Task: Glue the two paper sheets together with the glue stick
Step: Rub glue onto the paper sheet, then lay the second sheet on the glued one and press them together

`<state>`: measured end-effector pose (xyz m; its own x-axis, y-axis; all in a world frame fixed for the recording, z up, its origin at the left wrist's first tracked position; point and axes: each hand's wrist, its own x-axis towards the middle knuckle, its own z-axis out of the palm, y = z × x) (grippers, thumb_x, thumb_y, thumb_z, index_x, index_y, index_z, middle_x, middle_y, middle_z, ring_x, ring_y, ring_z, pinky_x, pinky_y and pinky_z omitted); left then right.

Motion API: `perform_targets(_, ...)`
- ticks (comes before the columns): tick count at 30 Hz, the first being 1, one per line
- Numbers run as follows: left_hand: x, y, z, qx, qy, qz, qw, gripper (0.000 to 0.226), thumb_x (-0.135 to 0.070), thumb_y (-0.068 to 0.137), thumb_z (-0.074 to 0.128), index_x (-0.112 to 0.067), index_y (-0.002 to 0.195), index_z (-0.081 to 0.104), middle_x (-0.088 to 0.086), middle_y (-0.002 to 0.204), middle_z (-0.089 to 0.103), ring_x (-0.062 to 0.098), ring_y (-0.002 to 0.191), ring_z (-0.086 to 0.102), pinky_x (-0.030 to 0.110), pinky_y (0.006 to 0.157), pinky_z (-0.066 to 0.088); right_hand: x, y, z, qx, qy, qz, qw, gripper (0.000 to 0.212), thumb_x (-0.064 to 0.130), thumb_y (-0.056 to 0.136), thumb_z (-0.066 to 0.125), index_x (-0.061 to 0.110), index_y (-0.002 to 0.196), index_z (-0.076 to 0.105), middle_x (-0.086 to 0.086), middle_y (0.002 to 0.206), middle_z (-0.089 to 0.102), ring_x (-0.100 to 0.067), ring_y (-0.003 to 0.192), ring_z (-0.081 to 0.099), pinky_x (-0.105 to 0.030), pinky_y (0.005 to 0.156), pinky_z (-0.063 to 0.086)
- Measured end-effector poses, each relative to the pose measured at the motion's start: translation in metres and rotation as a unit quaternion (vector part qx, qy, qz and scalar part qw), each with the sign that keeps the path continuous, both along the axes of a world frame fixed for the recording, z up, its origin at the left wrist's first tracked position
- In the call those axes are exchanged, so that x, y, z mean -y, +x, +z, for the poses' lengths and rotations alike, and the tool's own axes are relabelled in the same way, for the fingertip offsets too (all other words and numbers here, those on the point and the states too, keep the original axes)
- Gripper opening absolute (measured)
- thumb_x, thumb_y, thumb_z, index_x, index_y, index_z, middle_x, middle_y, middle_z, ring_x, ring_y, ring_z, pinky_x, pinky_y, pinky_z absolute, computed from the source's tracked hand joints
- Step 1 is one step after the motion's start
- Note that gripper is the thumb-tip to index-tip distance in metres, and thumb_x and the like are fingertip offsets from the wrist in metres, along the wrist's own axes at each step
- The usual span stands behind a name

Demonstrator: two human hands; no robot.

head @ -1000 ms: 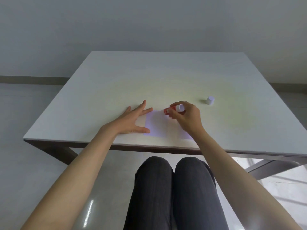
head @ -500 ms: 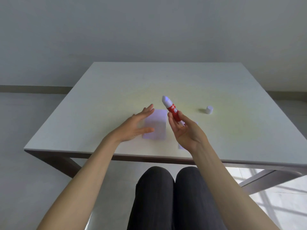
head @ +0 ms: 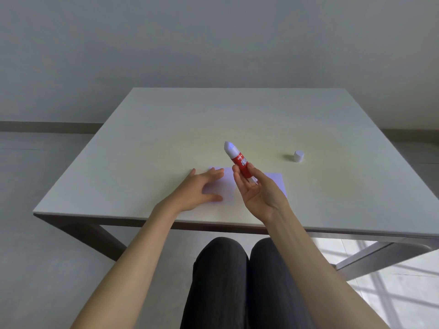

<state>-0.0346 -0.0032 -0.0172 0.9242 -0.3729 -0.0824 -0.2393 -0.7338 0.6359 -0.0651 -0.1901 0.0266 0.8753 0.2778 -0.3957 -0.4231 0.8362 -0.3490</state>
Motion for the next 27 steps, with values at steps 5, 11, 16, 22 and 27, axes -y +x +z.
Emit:
perform_targets(5, 0.013, -0.008, 0.017, 0.027, -0.195, 0.076, 0.978, 0.052, -0.022, 0.086, 0.065, -0.028, 0.134, 0.048, -0.033, 0.132, 0.04, -0.015, 0.128, 0.03, 0.028, 0.116, 0.017, -0.007, -0.001, 0.003, -0.006, -0.001, 0.008, 1.0, 0.009, 0.006, 0.089, 0.06, -0.002, 0.093, 0.063, -0.016, 0.08, 0.072, -0.023, 0.068, 0.072, -0.028, 0.07, 0.062)
perform_targets(11, 0.038, -0.006, 0.055, 0.072, -0.384, 0.176, 0.904, 0.016, -0.031, 0.069, 0.075, -0.033, 0.084, 0.075, -0.012, 0.088, 0.076, 0.006, 0.091, 0.07, 0.023, 0.086, 0.05, -0.022, 0.003, 0.008, 0.026, -0.103, 0.053, 0.993, 0.016, 0.023, 0.09, 0.059, 0.014, 0.102, 0.064, -0.003, 0.105, 0.065, -0.019, 0.077, 0.058, -0.025, 0.066, 0.044)
perform_targets(16, 0.014, 0.025, 0.072, 0.166, -0.27, 0.251, 0.914, 0.009, -0.03, 0.068, 0.075, -0.037, 0.065, 0.071, -0.022, 0.069, 0.072, -0.004, 0.072, 0.069, 0.014, 0.07, 0.049, -0.022, -0.012, -0.005, 0.185, -0.536, 0.043, 0.823, 0.03, 0.03, 0.09, 0.06, 0.015, 0.116, 0.063, -0.003, 0.107, 0.064, -0.01, 0.062, 0.052, -0.016, 0.058, 0.041)
perform_targets(22, -0.005, 0.061, 0.063, 0.197, -0.053, 0.302, 0.931, 0.022, -0.028, 0.068, 0.055, -0.014, 0.055, 0.065, -0.007, 0.057, 0.07, 0.008, 0.067, 0.062, 0.026, 0.067, 0.048, -0.039, -0.043, -0.042, 0.425, -0.829, 0.095, 0.352, 0.057, 0.045, 0.088, 0.055, 0.012, 0.133, 0.048, -0.008, 0.125, 0.051, -0.028, 0.101, 0.052, -0.036, 0.078, 0.045)
perform_targets(27, -0.003, 0.07, 0.048, 0.186, -0.058, 0.313, 0.93, 0.02, -0.025, 0.068, 0.058, -0.014, 0.053, 0.066, -0.006, 0.057, 0.07, 0.007, 0.065, 0.059, 0.018, 0.057, 0.041, -0.041, -0.05, -0.05, 0.453, -0.86, 0.045, 0.23, 0.046, 0.046, 0.071, 0.071, 0.011, 0.099, 0.066, -0.004, 0.09, 0.063, -0.024, 0.075, 0.057, -0.032, 0.06, 0.048)
